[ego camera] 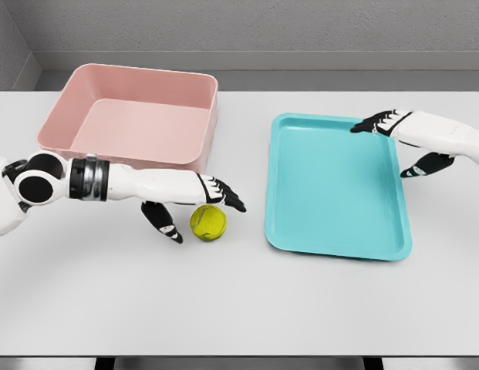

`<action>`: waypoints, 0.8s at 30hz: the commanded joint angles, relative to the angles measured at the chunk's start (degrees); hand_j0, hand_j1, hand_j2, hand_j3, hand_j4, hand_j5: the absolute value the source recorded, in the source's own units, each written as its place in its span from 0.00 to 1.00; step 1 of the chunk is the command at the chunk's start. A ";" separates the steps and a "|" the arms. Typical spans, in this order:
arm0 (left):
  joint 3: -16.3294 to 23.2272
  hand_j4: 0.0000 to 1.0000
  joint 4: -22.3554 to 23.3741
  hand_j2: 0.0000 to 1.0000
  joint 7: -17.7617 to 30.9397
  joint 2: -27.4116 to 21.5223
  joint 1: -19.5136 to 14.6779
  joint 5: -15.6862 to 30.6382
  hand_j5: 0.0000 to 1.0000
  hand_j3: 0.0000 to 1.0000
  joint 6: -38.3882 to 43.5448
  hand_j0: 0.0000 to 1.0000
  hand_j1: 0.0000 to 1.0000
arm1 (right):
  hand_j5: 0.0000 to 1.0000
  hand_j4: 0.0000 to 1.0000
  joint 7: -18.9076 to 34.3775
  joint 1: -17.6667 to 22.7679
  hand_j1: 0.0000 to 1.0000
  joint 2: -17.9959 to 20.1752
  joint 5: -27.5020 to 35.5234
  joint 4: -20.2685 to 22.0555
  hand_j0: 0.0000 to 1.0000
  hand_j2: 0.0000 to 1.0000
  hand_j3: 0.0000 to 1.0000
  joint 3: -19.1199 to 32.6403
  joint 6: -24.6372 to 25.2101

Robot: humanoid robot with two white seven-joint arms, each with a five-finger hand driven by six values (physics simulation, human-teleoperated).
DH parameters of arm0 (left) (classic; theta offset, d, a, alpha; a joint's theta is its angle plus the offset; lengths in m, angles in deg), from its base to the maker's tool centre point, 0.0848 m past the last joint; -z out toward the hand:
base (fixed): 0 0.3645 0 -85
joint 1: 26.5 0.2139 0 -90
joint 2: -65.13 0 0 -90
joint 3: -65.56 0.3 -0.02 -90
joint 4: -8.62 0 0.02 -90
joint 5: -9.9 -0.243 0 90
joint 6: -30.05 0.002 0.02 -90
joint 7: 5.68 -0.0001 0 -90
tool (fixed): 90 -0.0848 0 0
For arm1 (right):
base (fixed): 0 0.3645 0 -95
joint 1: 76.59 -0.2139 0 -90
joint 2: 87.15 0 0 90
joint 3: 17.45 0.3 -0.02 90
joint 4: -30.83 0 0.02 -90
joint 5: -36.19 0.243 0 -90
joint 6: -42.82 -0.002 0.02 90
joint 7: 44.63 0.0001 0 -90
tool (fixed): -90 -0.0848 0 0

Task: Put the tennis from the blue tray into the pink basket with both arms

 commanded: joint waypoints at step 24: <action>1.29 1.00 7.93 1.00 -0.05 3.72 0.79 0.18 1.00 1.00 0.12 1.00 1.00 | 1.00 1.00 -0.12 0.09 1.00 -0.19 0.46 0.02 1.00 1.00 1.00 -0.01 0.11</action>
